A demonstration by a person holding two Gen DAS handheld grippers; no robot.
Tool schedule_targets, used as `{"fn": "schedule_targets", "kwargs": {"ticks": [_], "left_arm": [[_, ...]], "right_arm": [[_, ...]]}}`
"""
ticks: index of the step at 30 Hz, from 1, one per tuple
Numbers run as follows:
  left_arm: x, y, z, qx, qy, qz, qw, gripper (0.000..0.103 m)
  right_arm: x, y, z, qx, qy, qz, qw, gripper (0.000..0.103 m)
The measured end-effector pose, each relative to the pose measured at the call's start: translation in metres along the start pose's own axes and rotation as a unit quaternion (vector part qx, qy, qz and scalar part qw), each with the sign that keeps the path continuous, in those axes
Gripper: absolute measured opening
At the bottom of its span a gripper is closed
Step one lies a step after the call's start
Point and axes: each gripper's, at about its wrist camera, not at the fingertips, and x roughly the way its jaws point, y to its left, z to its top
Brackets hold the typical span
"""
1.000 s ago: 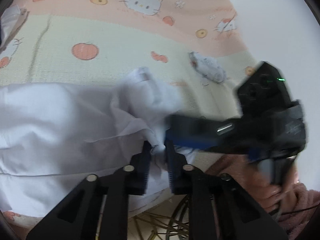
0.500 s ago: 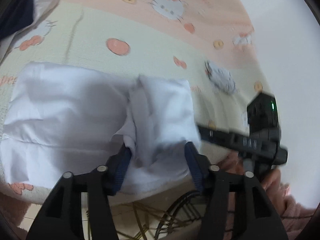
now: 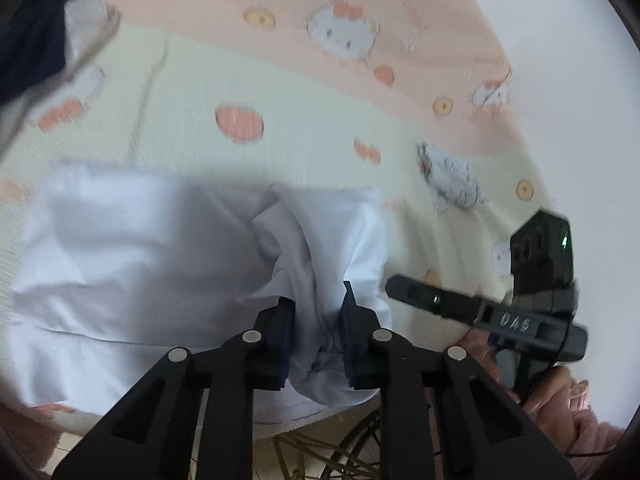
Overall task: Fold clothes
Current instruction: 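Release the shirt and smooth the folded bundle with both open grippers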
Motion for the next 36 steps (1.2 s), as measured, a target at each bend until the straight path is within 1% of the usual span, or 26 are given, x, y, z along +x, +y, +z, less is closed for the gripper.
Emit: {"fn": "schedule_targets", "kwargs": {"ticks": [2,7,9,12,14,15,16,17,18,19,20,22,23,24,26,27,28,29,30,32,33,34,35,36], "left_arm": [[-0.015,0.001,0.006,0.004,-0.007,0.019,0.9998,0.019],[-0.054,0.005,0.021,0.015,-0.026,0.065,0.9974,0.019],[-0.07,0.006,0.027,0.019,-0.033,0.084,0.9958,0.019],[-0.078,0.023,0.025,0.01,-0.024,0.118,0.9926,0.019],[-0.072,0.039,0.022,0.004,-0.006,0.151,0.9885,0.019],[-0.065,0.048,0.02,0.005,0.007,0.174,0.9848,0.024],[-0.055,0.058,0.019,0.004,0.03,0.2,0.9794,0.026],[-0.045,0.07,0.018,-0.002,0.06,0.226,0.9723,0.035],[-0.043,0.077,0.018,-0.015,0.08,0.243,0.9667,0.046],[-0.049,0.081,0.021,-0.032,0.082,0.249,0.9646,0.048],[-0.063,0.077,0.025,-0.034,0.058,0.239,0.9686,0.048],[-0.089,0.061,0.031,-0.011,0.001,0.229,0.9734,0.048],[-0.094,0.054,0.032,0.007,-0.013,0.224,0.9744,0.048],[-0.091,0.048,0.033,0.023,-0.013,0.213,0.9768,0.048],[-0.074,0.038,0.033,0.05,0.009,0.182,0.982,0.048],[-0.065,0.035,0.032,0.057,0.023,0.176,0.9826,0.045],[-0.054,0.035,0.031,0.052,0.04,0.185,0.9806,0.038],[-0.042,0.036,0.03,0.047,0.058,0.193,0.9783,0.029],[-0.033,0.034,0.028,0.049,0.069,0.201,0.9759,0.03],[-0.022,0.032,0.025,0.063,0.076,0.217,0.9711,0.03],[-0.017,0.031,0.025,0.067,0.081,0.226,0.9684,0.033],[-0.013,0.032,0.025,0.069,0.085,0.233,0.9662,0.034],[-0.011,0.034,0.025,0.067,0.087,0.237,0.9652,0.034],[-0.011,0.035,0.026,0.063,0.089,0.241,0.9644,0.034]], "right_arm": [[-0.008,0.01,-0.001,-0.015,-0.013,-0.006,1.0,0.051],[-0.014,0.048,0.0,-0.06,-0.018,0.002,0.998,0.051],[-0.01,0.064,0.002,-0.086,-0.013,0.003,0.996,0.051],[0.003,0.085,0.002,-0.117,-0.002,-0.008,0.993,0.051],[0.014,0.094,-0.003,-0.136,0.009,-0.011,0.991,0.051],[0.02,0.099,-0.006,-0.146,0.016,-0.012,0.989,0.051],[0.028,0.101,-0.009,-0.154,0.024,-0.017,0.988,0.051],[0.037,0.103,-0.012,-0.161,0.033,-0.024,0.986,0.051],[0.053,0.101,-0.015,-0.167,0.053,-0.052,0.983,0.051],[0.067,0.097,-0.019,-0.17,0.079,-0.086,0.978,0.051],[0.077,0.092,-0.022,-0.169,0.104,-0.119,0.973,0.053],[0.07,0.087,-0.023,-0.154,0.092,-0.118,0.977,0.053],[0.063,0.091,-0.022,-0.164,0.076,-0.117,0.977,0.053],[0.057,0.095,-0.022,-0.174,0.06,-0.116,0.976,0.053],[0.049,0.104,-0.02,-0.195,0.031,-0.106,0.975,0.053],[0.048,0.11,-0.02,-0.205,0.02,-0.097,0.974,0.053],[0.052,0.112,-0.021,-0.208,0.024,-0.089,0.974,0.053],[0.056,0.115,-0.022,-0.211,0.028,-0.081,0.974,0.053],[0.061,0.117,-0.024,-0.215,0.033,-0.075,0.973,0.053],[0.072,0.115,-0.03,-0.228,0.044,-0.091,0.968,0.053],[0.078,0.115,-0.034,-0.235,0.049,-0.098,0.966,0.053],[0.084,0.114,-0.036,-0.24,0.054,-0.105,0.963,0.053],[0.085,0.111,-0.036,-0.239,0.057,-0.108,0.963,0.055],[0.083,0.108,-0.033,-0.231,0.058,-0.102,0.966,0.056]]}}
